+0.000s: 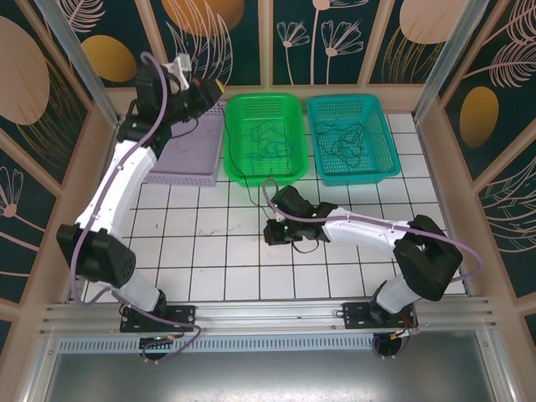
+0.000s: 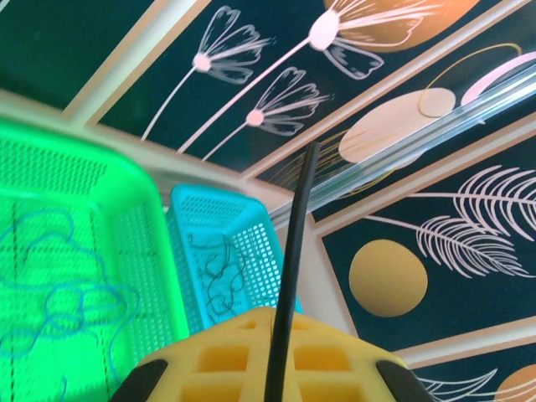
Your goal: Untangle the cables
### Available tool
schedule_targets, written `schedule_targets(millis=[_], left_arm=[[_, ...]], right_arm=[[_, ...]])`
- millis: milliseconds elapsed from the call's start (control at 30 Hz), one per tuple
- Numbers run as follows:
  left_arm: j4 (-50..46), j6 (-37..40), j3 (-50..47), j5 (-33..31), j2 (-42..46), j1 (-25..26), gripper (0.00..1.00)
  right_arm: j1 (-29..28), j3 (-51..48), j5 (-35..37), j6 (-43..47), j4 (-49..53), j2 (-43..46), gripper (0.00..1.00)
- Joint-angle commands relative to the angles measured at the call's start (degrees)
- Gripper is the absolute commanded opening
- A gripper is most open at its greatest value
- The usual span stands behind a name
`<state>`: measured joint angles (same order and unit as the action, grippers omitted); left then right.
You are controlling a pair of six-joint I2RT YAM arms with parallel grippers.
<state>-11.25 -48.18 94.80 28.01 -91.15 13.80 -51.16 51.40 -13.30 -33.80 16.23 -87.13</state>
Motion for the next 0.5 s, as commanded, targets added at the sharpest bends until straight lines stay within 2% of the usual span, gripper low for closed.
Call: schedule_targets(millis=[0,133,233,467], left_arm=[[9.2,-4.1,-2.5,0.2,2.2,-0.3,0.00],[13.7,-6.8,2.1,-0.3,-3.7,3.3,0.00],[16.9,-7.1,8.4,-1.1,-12.6,8.1,0.00],[29.7,-14.1,26.6,-1.3,-32.7,13.3,0.00]], right_arm=[[1.7,-0.7,3.7,-2.3,2.7,3.6,0.00],[5.0,0.3,5.3,-2.1,5.6,10.0,0.00],[10.0,2.2,6.2,-1.5,9.1,13.8,0.00],[29.1,4.9,-0.5,-0.3,11.2,17.4,0.00]])
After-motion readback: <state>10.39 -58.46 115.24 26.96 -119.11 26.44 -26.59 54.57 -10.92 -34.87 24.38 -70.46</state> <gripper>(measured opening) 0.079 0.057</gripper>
